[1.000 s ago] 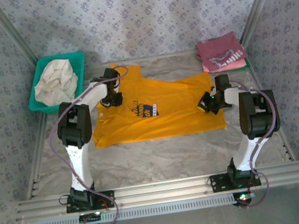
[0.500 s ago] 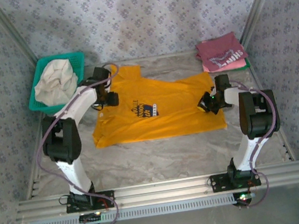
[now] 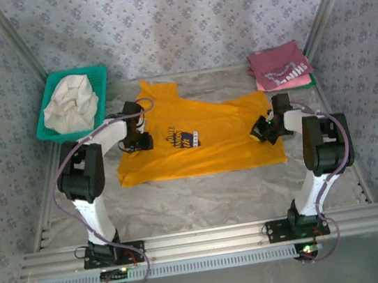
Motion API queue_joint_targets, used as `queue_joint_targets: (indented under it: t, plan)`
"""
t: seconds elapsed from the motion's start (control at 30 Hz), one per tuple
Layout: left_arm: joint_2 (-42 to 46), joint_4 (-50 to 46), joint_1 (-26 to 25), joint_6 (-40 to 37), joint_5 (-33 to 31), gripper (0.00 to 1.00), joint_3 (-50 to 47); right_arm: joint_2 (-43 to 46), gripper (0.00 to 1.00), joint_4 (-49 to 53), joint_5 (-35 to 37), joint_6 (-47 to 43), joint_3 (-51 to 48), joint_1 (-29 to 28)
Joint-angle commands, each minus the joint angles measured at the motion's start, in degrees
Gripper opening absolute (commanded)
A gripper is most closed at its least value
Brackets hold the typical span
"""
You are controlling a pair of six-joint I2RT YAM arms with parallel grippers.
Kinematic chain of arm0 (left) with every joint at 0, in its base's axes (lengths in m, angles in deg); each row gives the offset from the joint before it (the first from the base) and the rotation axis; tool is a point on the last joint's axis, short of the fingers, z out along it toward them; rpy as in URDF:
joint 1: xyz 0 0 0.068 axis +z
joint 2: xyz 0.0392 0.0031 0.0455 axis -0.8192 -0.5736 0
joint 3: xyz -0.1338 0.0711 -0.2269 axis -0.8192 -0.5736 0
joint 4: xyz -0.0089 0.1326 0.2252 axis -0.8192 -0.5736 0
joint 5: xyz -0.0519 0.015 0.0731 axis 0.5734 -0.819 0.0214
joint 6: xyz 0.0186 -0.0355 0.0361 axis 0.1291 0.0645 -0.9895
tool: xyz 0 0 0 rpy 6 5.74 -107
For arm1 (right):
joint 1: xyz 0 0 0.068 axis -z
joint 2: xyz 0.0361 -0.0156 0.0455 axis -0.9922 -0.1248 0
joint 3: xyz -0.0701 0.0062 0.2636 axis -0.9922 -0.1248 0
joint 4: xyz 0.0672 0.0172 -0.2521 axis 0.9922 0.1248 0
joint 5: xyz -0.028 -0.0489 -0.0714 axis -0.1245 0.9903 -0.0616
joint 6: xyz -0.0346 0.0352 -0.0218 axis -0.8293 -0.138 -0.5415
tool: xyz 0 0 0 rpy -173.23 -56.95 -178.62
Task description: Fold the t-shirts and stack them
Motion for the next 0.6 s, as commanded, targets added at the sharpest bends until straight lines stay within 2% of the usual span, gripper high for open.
queue_joint_targets:
  t: [0.0, 0.07, 0.13, 0.2, 0.37, 0.57]
  plan:
    - [-0.6, 0.5, 0.3, -0.1, -1.0, 0.16, 0.6, 2.3, 0.00, 4.4, 1.4, 0.5, 1.8, 0.0]
    - [0.1, 0.0, 0.1, -0.1, -2.2, 0.15, 0.9, 2.9, 0.00, 4.7, 1.3, 0.5, 1.9, 0.1]
    - [0.9, -0.4, -0.1, -0.3, -3.4, 0.04, 1.4, 3.3, 0.00, 4.7, 1.1, 0.4, 1.7, 0.0]
    - [1.8, -1.4, -0.4, -0.6, -4.7, 0.01, 2.3, 3.4, 0.00, 4.7, 1.1, 0.5, 1.6, 0.0]
    - [4.0, -3.5, -0.8, -1.6, -6.6, 0.00, 4.0, 3.3, 0.00, 4.0, 0.8, 0.7, 0.8, -0.1]
    - [5.0, -5.2, -1.4, -1.4, -6.1, 0.00, 6.0, 2.9, 0.00, 4.2, 1.0, 0.5, 1.2, -0.2]
